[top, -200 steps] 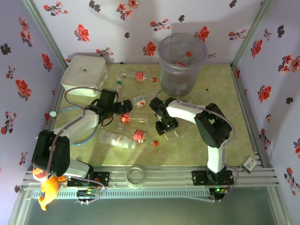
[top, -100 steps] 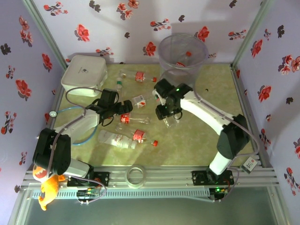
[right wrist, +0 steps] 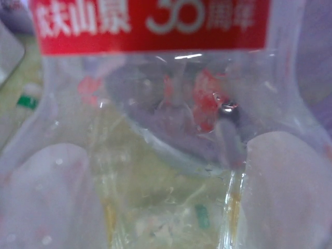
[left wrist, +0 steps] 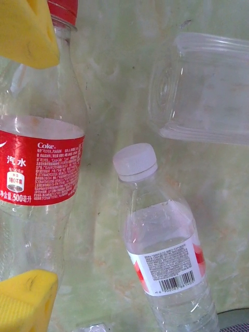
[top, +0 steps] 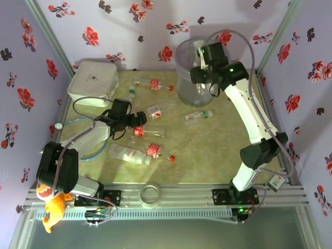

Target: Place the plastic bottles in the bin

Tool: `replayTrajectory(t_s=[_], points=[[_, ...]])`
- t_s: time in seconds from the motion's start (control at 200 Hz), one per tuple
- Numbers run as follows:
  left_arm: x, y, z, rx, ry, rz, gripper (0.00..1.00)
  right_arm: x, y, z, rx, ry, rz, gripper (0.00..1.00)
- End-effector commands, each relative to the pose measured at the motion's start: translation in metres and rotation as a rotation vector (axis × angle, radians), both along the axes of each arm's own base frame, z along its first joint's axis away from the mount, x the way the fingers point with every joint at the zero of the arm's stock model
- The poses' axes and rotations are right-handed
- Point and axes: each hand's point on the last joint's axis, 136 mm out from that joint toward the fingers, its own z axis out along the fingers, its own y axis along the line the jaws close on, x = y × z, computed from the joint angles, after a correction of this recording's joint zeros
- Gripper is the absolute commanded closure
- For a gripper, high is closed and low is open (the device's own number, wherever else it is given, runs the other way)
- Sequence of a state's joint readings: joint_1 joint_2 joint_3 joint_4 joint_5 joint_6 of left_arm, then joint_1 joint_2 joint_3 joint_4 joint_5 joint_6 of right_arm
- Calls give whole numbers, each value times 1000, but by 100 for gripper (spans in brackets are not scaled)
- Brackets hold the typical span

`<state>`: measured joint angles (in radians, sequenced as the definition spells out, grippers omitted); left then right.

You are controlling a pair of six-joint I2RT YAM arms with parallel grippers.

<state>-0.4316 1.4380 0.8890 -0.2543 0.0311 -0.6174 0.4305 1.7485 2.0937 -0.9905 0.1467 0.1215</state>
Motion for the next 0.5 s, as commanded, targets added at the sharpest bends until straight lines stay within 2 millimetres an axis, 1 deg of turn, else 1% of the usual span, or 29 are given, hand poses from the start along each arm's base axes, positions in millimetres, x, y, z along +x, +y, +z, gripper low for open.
replayTrajectory(t_s=[0.0,0.03,0.05,0.095,0.115,0.14,0.165,0.18,0.19,0.195,0.2,0.215,0.23,0.25,0.265,0.27,0.33,0.435,0.495], points=[[-3,2,12,-3,-20,-18,0,34,-16,44,33,-156,-63,44],[-4,3,13,-2,-21,-18,0,43,-21,47,44,-164,-81,44],[-4,3,13,-2,-20,-19,0,46,-24,53,55,-177,-89,44],[-5,3,15,1,-21,-23,0,58,-29,57,69,-189,-105,44],[-6,4,16,2,-21,-24,0,65,-33,53,71,-183,-114,44],[-6,4,17,2,-24,-26,0,70,-37,57,80,-191,-125,44],[-7,5,18,4,-24,-25,0,79,-38,51,85,-180,-131,44],[-8,4,18,5,-23,-28,0,83,-40,51,92,-181,-136,44],[-8,5,18,5,-24,-27,0,87,-40,46,92,-170,-137,44],[-8,5,19,5,-24,-27,0,86,-41,49,96,-175,-139,44],[-8,5,19,6,-25,-27,0,90,-41,45,96,-169,-141,44],[-9,5,20,5,-25,-28,0,92,-43,47,103,-173,-143,44],[-9,5,20,7,-26,-30,0,97,-44,42,105,-166,-146,44],[-10,5,21,7,-25,-31,0,104,-43,35,105,-156,-147,44],[-10,6,22,7,-26,-31,0,106,-45,37,110,-165,-150,45],[-10,6,22,6,-27,-31,0,109,-45,34,109,-160,-151,45],[-13,7,23,13,-23,-36,0,124,-45,24,120,-158,-151,45],[-18,10,25,24,-18,-44,0,143,-49,10,135,-151,-149,45],[-20,10,26,26,-17,-46,0,150,-50,-4,127,-134,-143,45]])
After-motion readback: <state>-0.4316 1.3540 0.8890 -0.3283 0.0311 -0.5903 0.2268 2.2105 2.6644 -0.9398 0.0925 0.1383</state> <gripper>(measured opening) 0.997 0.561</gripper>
